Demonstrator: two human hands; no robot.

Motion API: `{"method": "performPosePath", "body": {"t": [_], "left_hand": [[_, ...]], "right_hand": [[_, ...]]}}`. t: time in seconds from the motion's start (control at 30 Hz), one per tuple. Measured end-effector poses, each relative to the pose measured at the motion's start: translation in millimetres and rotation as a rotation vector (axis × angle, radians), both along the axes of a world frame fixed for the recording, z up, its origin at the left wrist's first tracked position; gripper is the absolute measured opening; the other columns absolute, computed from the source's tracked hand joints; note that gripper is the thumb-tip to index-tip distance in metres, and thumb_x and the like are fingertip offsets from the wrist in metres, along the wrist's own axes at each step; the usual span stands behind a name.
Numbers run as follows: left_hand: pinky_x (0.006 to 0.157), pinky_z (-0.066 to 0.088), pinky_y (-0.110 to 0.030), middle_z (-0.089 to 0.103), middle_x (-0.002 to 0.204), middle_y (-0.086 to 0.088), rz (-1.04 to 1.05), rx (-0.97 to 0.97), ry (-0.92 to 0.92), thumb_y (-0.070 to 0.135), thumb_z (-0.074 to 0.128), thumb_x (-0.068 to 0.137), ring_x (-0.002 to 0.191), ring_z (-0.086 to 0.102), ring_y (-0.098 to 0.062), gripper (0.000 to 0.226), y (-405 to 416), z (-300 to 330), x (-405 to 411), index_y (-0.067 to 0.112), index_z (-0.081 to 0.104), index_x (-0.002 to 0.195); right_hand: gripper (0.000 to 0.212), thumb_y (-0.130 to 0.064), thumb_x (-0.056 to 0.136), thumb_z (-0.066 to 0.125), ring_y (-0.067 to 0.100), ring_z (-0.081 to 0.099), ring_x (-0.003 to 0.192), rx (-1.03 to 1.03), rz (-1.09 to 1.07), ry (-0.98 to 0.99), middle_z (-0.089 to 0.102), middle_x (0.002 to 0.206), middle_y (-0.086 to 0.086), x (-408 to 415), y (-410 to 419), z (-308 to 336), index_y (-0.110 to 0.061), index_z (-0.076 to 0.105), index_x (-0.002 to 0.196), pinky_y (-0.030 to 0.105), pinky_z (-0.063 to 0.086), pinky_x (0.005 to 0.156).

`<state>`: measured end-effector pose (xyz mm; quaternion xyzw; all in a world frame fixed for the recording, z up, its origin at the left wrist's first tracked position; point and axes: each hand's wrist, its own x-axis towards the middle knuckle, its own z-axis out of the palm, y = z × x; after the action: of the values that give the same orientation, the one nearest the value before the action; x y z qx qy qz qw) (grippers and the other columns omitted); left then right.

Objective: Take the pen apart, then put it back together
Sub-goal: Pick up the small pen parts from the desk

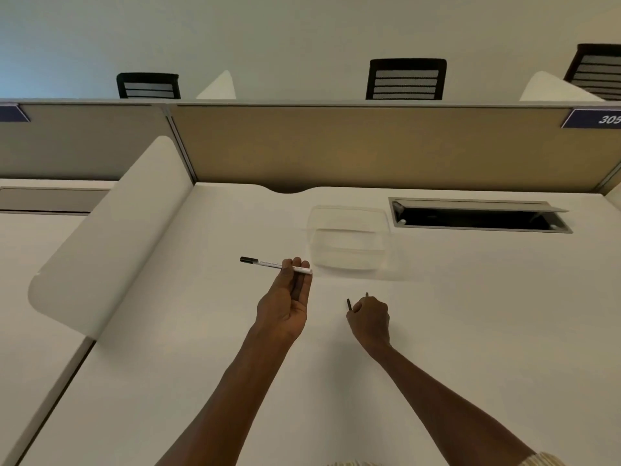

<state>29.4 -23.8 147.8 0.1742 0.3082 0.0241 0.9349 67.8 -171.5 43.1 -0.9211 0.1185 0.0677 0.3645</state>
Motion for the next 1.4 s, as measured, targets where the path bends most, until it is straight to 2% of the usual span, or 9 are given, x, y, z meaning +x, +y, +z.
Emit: {"method": "performPosePath", "body": {"t": [0.23, 0.6, 0.67, 0.83, 0.97, 1.1, 1.2, 1.27, 1.4], "left_hand": [[0.073, 0.062, -0.034, 0.076, 0.092, -0.012, 0.002, -0.003, 0.012, 0.009, 0.064, 0.090, 0.080, 0.075, -0.022, 0.015, 2.0, -6.3, 2.7, -0.001, 0.069, 0.100], [0.071, 0.063, -0.034, 0.076, 0.093, -0.012, -0.019, -0.009, 0.014, 0.010, 0.066, 0.089, 0.082, 0.075, -0.023, 0.017, 2.4, -5.7, 0.7, -0.002, 0.068, 0.102], [0.070, 0.063, -0.034, 0.076, 0.092, -0.013, -0.022, -0.013, 0.010, 0.010, 0.066, 0.089, 0.080, 0.075, -0.023, 0.016, 1.1, -5.0, -0.4, -0.002, 0.068, 0.101], [0.082, 0.060, -0.035, 0.076, 0.090, -0.011, -0.028, -0.018, -0.001, 0.011, 0.065, 0.090, 0.079, 0.075, -0.022, 0.017, -3.8, -0.1, -1.0, -0.001, 0.068, 0.102], [0.071, 0.062, -0.033, 0.075, 0.094, -0.011, -0.046, -0.010, -0.012, 0.011, 0.066, 0.090, 0.081, 0.074, -0.022, 0.023, -9.0, 6.5, -2.4, -0.002, 0.067, 0.109], [0.071, 0.062, -0.033, 0.074, 0.099, -0.013, -0.060, -0.003, -0.011, 0.012, 0.067, 0.088, 0.078, 0.075, -0.022, 0.030, -11.5, 10.2, -5.9, -0.002, 0.065, 0.115], [0.067, 0.063, -0.032, 0.075, 0.100, -0.013, -0.076, -0.002, -0.007, 0.013, 0.068, 0.088, 0.080, 0.076, -0.021, 0.033, -12.1, 11.0, -7.7, -0.002, 0.066, 0.117], [0.065, 0.063, -0.031, 0.075, 0.100, -0.013, -0.096, 0.004, -0.001, 0.014, 0.068, 0.087, 0.081, 0.076, -0.021, 0.033, -13.4, 11.2, -8.2, -0.002, 0.066, 0.116], [0.060, 0.062, -0.029, 0.077, 0.093, -0.014, -0.179, 0.028, 0.002, 0.017, 0.068, 0.088, 0.078, 0.076, -0.020, 0.025, -19.7, 15.0, -10.5, -0.003, 0.070, 0.102]], "right_hand": [[0.016, -0.011, 0.082, 0.061, 0.030, 0.067, 0.089, -0.040, 0.040, 0.004, 0.072, 0.087, 0.016, 3.9, 7.8, -5.3, 0.001, 0.069, 0.088, 0.034, 0.053, 0.078], [0.022, -0.018, 0.081, 0.064, 0.033, 0.064, 0.093, -0.048, 0.050, 0.042, 0.070, 0.089, 0.019, 6.0, 6.6, -3.0, 0.004, 0.064, 0.082, 0.031, 0.048, 0.075], [0.025, -0.021, 0.083, 0.063, 0.032, 0.064, 0.093, -0.052, 0.043, 0.027, 0.071, 0.089, 0.016, 7.7, 3.2, 0.3, 0.003, 0.066, 0.087, 0.032, 0.051, 0.077], [0.013, -0.012, 0.077, 0.064, 0.028, 0.066, 0.073, 0.053, -0.017, 0.008, 0.070, 0.069, 0.008, 17.0, -9.1, 18.7, -0.003, 0.066, 0.067, 0.028, 0.051, 0.066], [0.017, -0.005, 0.075, 0.056, 0.033, 0.068, 0.068, 0.120, -0.071, -0.014, 0.070, 0.069, 0.020, 27.3, -22.3, 30.9, 0.008, 0.063, 0.069, 0.036, 0.056, 0.064], [0.019, -0.001, 0.072, 0.051, 0.026, 0.062, 0.057, 0.130, -0.060, -0.044, 0.069, 0.061, 0.019, 31.1, -36.4, 33.8, 0.011, 0.062, 0.062, 0.032, 0.051, 0.054], [0.016, 0.001, 0.076, 0.058, 0.021, 0.064, 0.054, 0.316, -0.022, -0.056, 0.070, 0.065, 0.019, 32.4, -40.2, 38.3, 0.005, 0.068, 0.064, 0.035, 0.059, 0.063], [0.011, 0.000, 0.079, 0.065, 0.021, 0.066, 0.056, 0.480, 0.032, -0.020, 0.072, 0.074, 0.023, 33.8, -38.6, 45.8, 0.005, 0.071, 0.072, 0.032, 0.060, 0.061], [0.020, -0.017, 0.083, 0.073, 0.021, 0.071, 0.070, 0.739, 0.209, 0.149, 0.075, 0.086, 0.019, 36.9, -26.9, 68.3, 0.002, 0.073, 0.089, 0.025, 0.057, 0.064]]}}
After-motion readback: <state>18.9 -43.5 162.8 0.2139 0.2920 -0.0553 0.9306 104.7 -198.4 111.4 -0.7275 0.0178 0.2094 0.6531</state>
